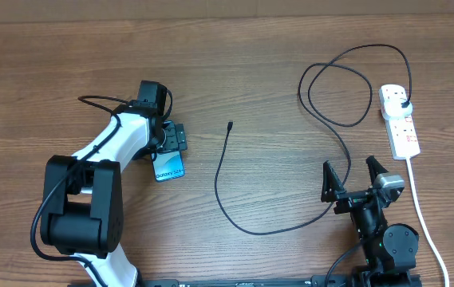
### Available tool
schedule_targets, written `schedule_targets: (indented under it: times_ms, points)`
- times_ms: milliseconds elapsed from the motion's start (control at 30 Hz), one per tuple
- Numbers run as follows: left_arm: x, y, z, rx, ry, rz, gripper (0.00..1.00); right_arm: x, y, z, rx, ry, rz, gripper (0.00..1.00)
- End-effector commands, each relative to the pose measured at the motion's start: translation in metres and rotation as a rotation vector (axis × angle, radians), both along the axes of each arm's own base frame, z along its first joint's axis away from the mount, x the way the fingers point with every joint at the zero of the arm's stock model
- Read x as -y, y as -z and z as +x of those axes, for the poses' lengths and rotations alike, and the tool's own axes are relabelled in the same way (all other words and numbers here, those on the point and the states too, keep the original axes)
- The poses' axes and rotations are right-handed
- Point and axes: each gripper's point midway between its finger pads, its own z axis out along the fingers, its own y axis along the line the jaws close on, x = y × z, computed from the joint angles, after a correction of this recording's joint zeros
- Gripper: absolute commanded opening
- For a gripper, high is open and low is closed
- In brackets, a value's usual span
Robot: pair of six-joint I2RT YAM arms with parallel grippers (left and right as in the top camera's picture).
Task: Plug charger to phone and switch on socket
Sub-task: 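Close the left gripper on the smartphone's bottom edge and adjust grip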
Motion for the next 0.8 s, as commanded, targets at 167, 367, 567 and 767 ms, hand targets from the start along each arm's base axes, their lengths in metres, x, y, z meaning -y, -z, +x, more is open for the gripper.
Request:
schedule_targets:
  times_ms: [167, 367, 567, 767]
  points:
    - [0.014, 0.052, -0.055, -0.225, 0.015, -0.052, 0.89, -0.002, 0.002, 0.0, 0.002, -0.008, -0.001, 1.0]
    - [0.018, 0.052, -0.056, -0.226, 0.0, -0.052, 0.88, -0.002, 0.002, 0.0, 0.002, -0.008, -0.001, 1.0]
    - [0.022, 0.051, -0.058, -0.236, -0.027, -0.079, 0.88, -0.002, 0.002, 0.0, 0.002, -0.008, -0.001, 1.0]
    - [0.024, 0.051, -0.059, -0.242, -0.065, -0.09, 0.89, -0.002, 0.002, 0.0, 0.002, -0.008, -0.001, 1.0]
